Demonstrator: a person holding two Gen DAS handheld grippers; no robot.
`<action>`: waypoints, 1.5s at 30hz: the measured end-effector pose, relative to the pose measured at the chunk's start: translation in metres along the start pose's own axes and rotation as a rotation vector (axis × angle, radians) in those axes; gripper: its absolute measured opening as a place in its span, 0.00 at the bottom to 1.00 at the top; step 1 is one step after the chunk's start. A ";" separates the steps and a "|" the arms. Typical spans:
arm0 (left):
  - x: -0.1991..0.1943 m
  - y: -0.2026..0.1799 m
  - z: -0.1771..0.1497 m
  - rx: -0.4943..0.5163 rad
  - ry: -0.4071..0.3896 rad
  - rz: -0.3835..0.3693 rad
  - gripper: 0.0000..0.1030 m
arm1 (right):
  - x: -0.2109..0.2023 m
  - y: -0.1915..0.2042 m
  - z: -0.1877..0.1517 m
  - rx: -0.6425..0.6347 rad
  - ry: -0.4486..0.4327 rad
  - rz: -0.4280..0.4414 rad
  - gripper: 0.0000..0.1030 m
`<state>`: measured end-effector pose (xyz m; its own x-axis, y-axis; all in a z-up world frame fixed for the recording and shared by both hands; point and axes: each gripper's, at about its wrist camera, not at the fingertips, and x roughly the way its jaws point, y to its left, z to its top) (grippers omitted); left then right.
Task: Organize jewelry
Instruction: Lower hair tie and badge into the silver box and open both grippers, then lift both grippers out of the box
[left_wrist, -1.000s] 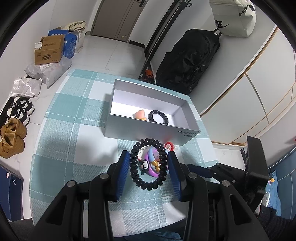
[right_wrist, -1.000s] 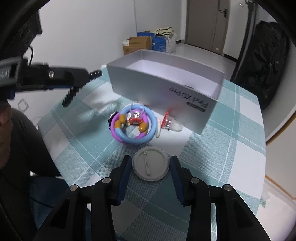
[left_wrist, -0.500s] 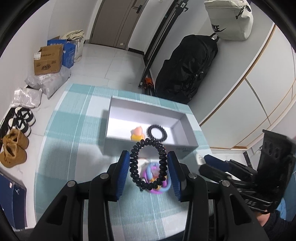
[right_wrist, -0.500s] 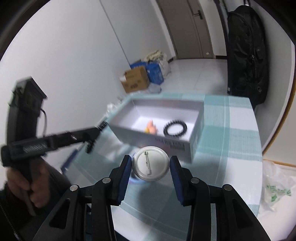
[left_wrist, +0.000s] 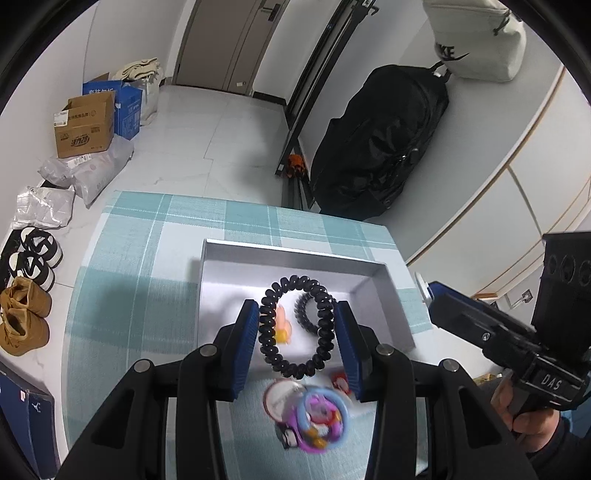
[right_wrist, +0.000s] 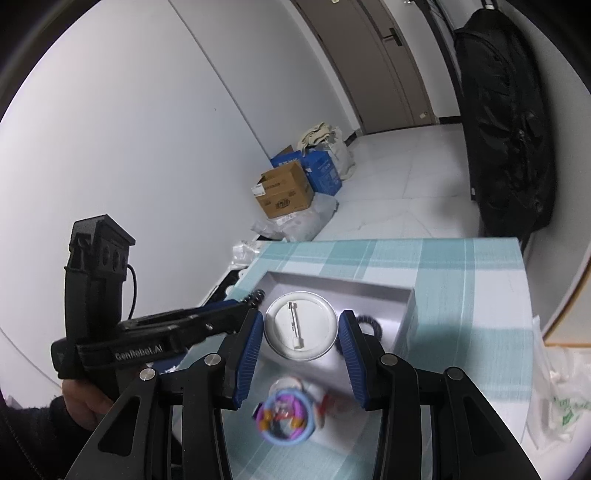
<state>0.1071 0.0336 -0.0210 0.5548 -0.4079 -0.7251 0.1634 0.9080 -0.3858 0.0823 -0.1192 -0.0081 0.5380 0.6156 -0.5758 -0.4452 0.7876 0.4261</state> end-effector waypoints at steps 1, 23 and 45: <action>0.004 0.001 0.003 0.001 0.004 0.002 0.35 | 0.004 -0.002 0.002 -0.002 0.004 0.002 0.40; 0.039 0.011 0.019 -0.041 0.103 -0.057 0.40 | 0.054 -0.034 0.011 0.052 0.091 0.036 0.42; 0.007 -0.013 -0.001 0.069 0.017 -0.003 0.65 | 0.012 -0.031 0.003 0.060 -0.043 -0.010 0.77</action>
<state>0.1080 0.0191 -0.0219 0.5400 -0.4119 -0.7340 0.2217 0.9109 -0.3481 0.1048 -0.1356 -0.0264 0.5732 0.6071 -0.5504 -0.3966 0.7933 0.4619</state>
